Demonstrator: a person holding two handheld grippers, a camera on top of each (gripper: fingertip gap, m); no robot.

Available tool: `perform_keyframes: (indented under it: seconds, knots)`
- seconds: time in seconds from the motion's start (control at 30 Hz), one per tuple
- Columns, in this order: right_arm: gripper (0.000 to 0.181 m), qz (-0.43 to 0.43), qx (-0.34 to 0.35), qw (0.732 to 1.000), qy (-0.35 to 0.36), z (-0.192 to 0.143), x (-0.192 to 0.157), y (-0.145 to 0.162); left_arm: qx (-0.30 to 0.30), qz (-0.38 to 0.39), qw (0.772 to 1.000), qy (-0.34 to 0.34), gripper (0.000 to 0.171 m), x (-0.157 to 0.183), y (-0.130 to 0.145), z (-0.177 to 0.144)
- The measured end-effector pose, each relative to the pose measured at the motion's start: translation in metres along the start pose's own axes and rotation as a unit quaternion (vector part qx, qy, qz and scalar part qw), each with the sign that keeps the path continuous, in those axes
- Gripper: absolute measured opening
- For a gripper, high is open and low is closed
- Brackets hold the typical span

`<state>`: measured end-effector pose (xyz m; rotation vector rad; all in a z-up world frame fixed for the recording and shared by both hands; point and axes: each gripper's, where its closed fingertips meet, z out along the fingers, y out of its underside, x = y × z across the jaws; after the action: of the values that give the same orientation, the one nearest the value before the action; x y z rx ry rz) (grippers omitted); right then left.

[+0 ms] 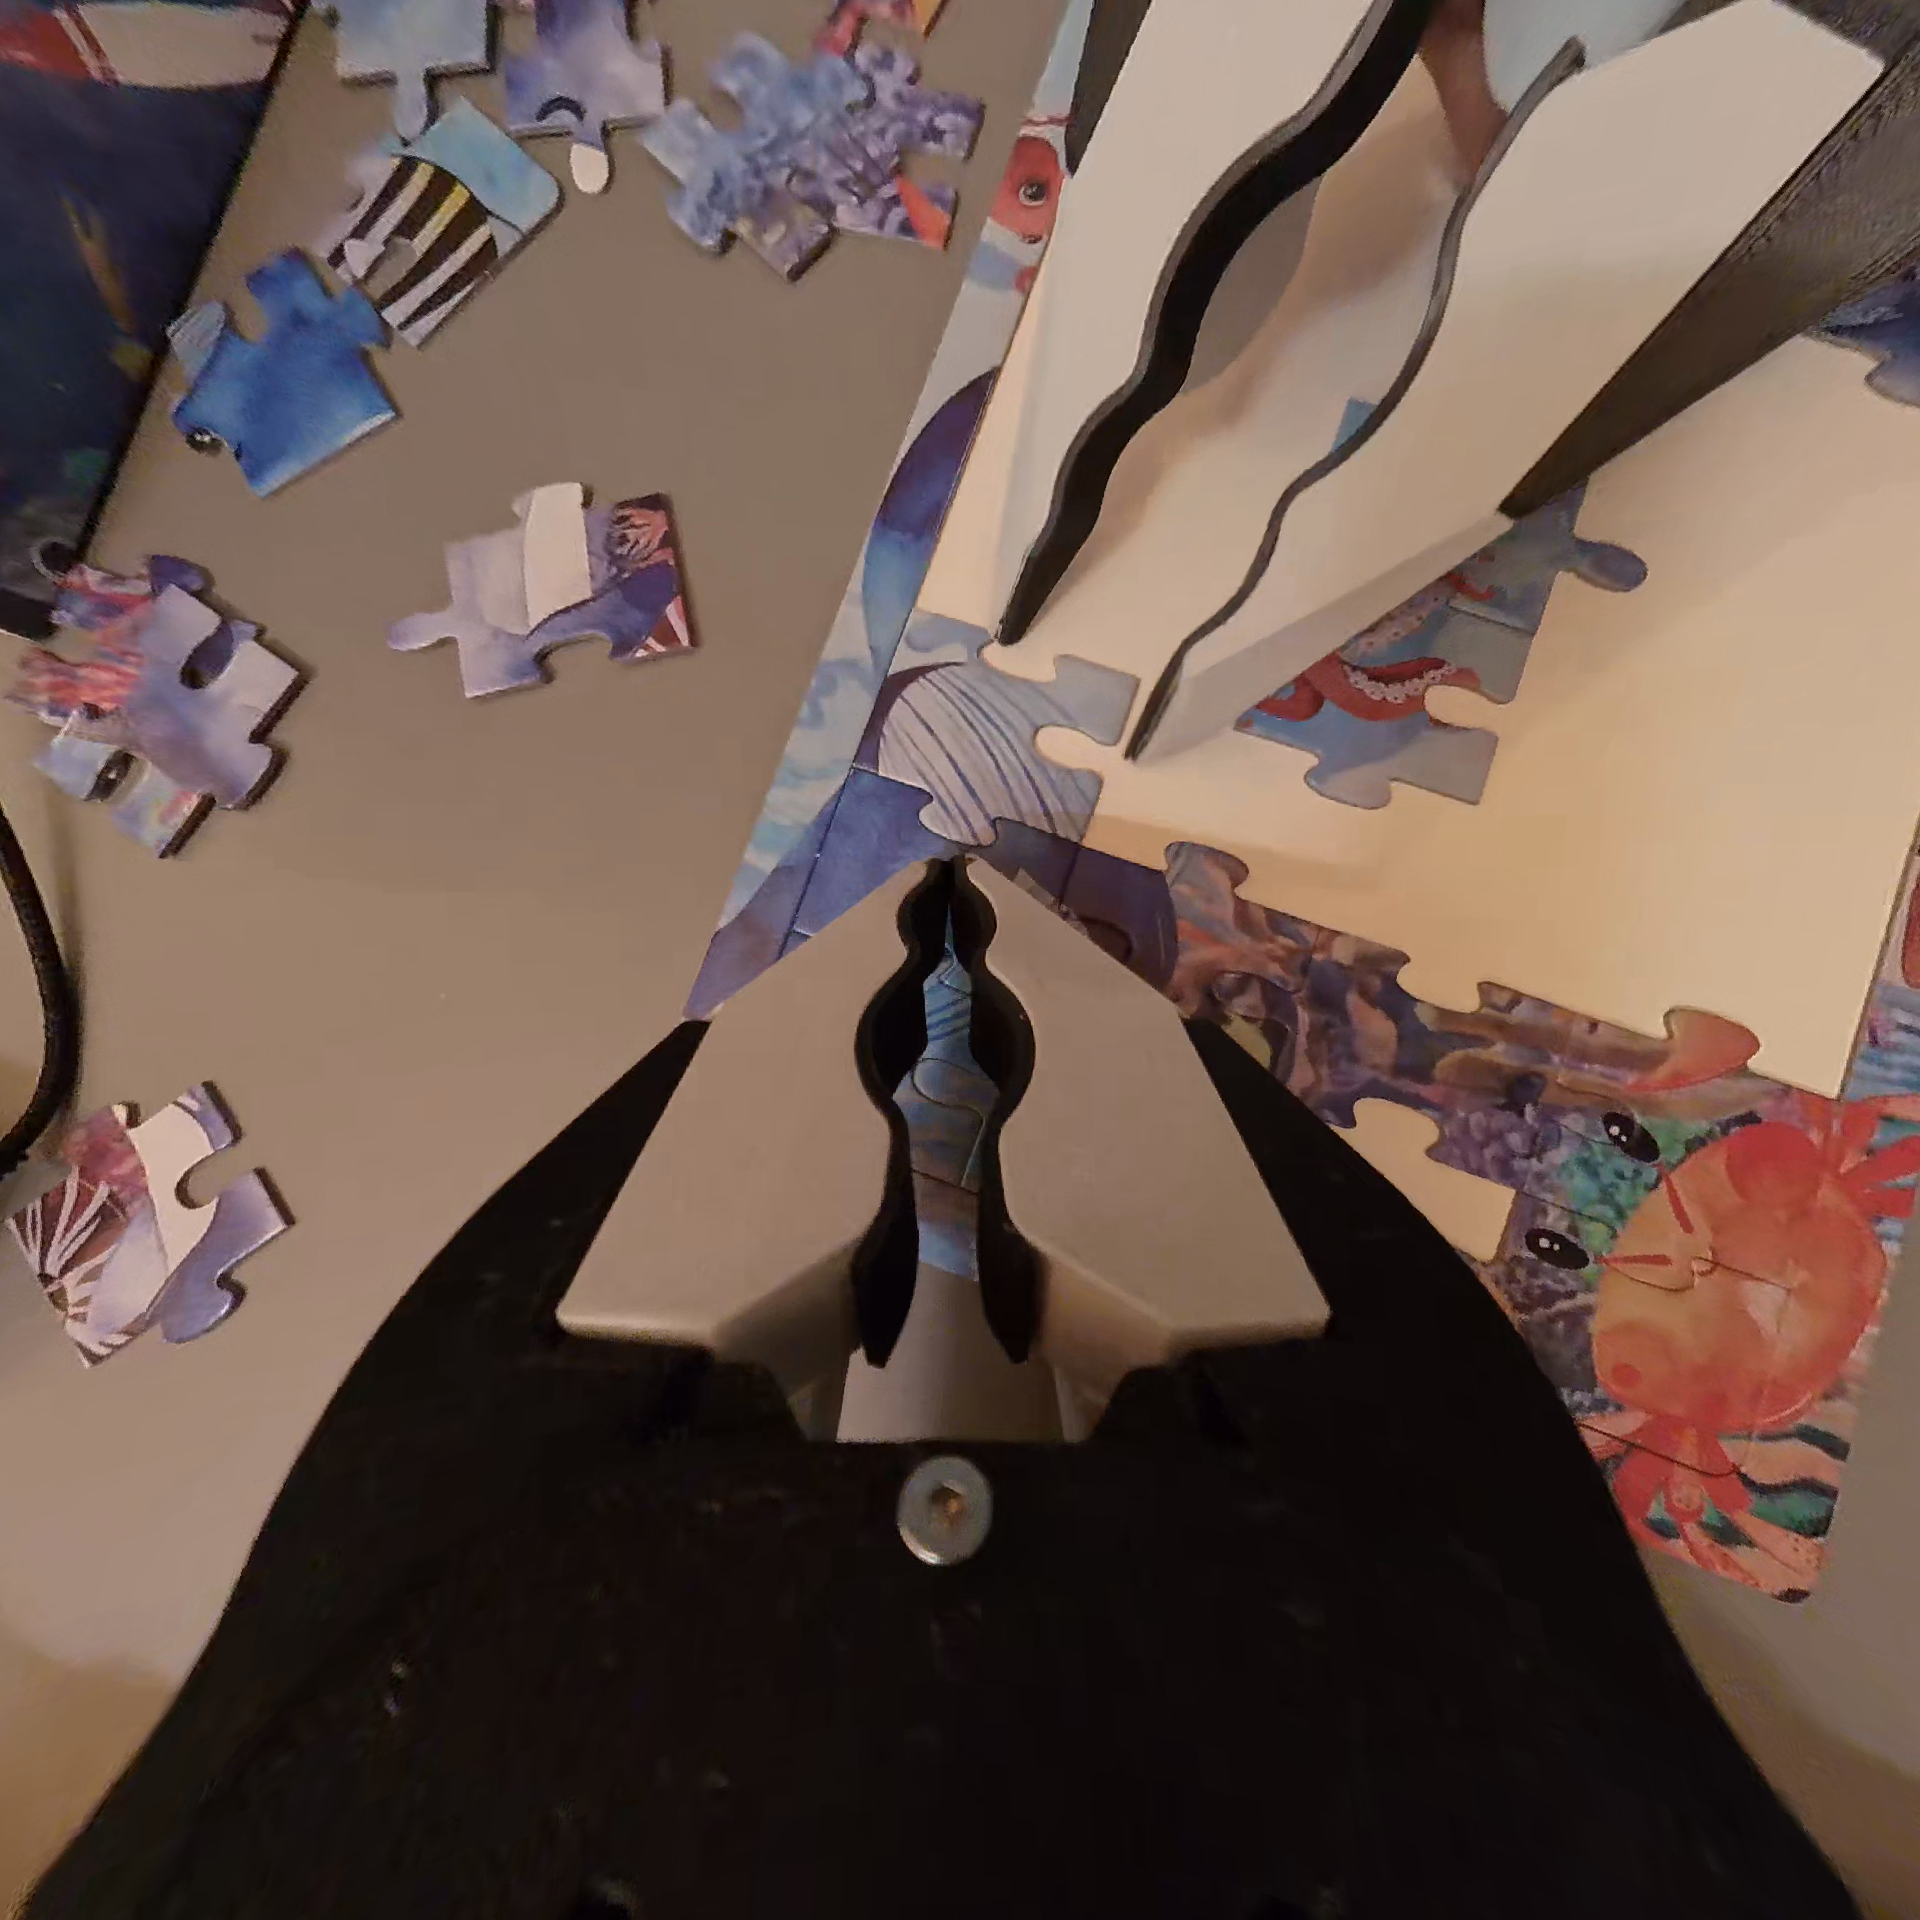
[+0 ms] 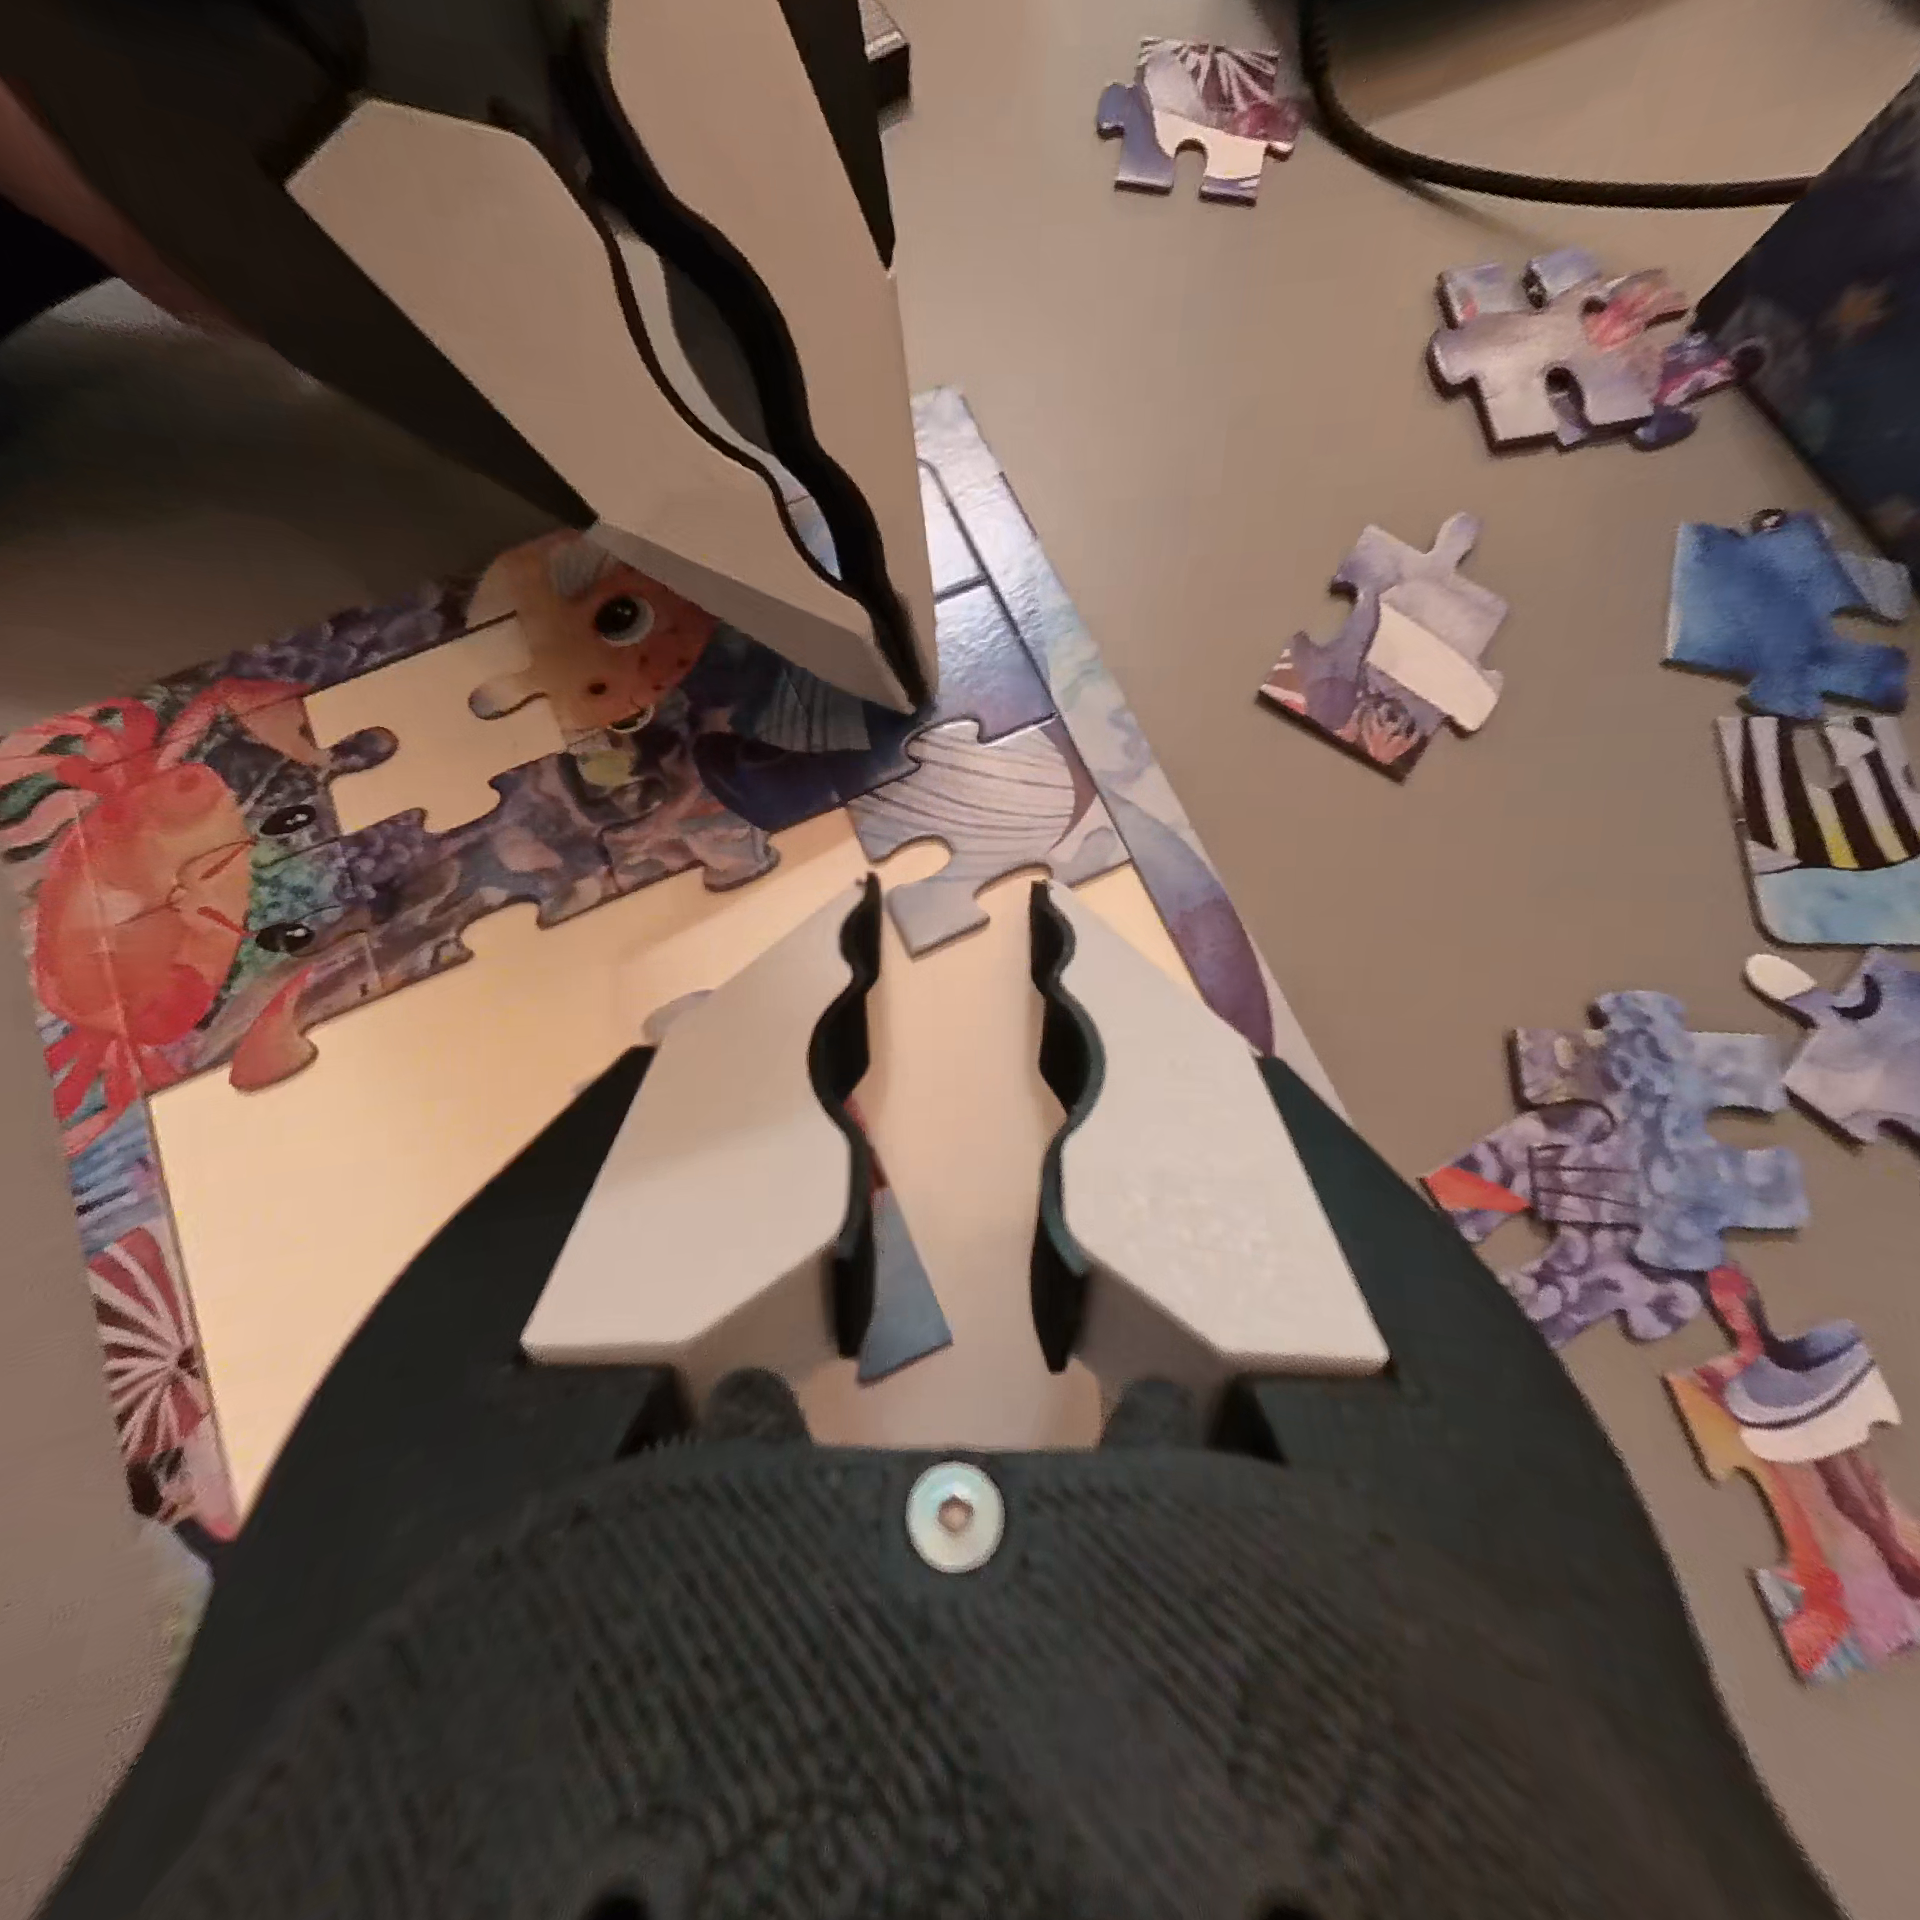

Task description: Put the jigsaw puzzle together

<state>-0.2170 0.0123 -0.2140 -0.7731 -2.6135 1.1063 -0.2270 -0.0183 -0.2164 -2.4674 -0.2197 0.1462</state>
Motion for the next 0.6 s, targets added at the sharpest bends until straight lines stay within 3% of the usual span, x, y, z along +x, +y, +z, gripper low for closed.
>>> perform_keyframes:
  seconds: [0.23, 0.53, 0.6]
  knots:
    - [0.015, 0.001, -0.009, 1.000, -0.005, 0.001, -0.004, -0.001, -0.003, 0.002, 1.000, -0.006, 0.000, 0.000, 0.000, 0.000]
    - [0.014, -0.002, 0.004, 1.000, 0.004, -0.002, -0.004, -0.005, -0.003, 0.004, 1.000, -0.011, 0.000, -0.001, 0.000, 0.000]
    - [0.005, -0.015, 0.022, 1.000, 0.008, -0.006, -0.007, -0.012, -0.002, 0.005, 1.000, -0.015, 0.000, -0.002, 0.000, 0.000]
